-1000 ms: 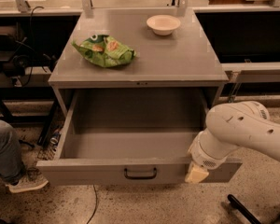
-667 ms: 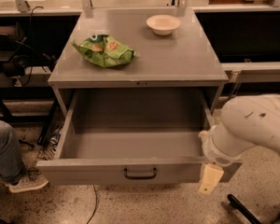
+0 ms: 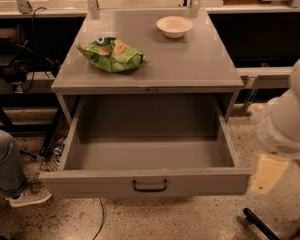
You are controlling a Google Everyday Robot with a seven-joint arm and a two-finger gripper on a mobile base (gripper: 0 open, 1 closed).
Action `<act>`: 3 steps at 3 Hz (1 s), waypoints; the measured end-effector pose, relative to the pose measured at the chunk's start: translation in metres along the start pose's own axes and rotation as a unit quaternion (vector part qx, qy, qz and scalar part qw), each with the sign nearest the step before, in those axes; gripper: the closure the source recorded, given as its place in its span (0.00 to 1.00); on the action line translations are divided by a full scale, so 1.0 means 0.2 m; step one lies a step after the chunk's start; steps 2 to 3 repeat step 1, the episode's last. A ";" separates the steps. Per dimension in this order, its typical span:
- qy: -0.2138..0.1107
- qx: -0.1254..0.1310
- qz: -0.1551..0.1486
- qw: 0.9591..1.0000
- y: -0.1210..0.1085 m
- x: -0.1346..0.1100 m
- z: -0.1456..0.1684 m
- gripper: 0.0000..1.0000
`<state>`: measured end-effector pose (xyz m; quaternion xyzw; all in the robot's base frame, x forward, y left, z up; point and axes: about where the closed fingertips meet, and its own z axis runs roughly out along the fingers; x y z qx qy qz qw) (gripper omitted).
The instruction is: Open top drawer
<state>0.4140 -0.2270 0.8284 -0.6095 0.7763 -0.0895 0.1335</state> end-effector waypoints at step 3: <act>0.034 0.046 0.004 0.998 -0.14 0.02 -0.44 0.00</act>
Offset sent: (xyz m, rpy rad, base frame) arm 0.0000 0.0000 0.0000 0.0000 0.0000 0.0000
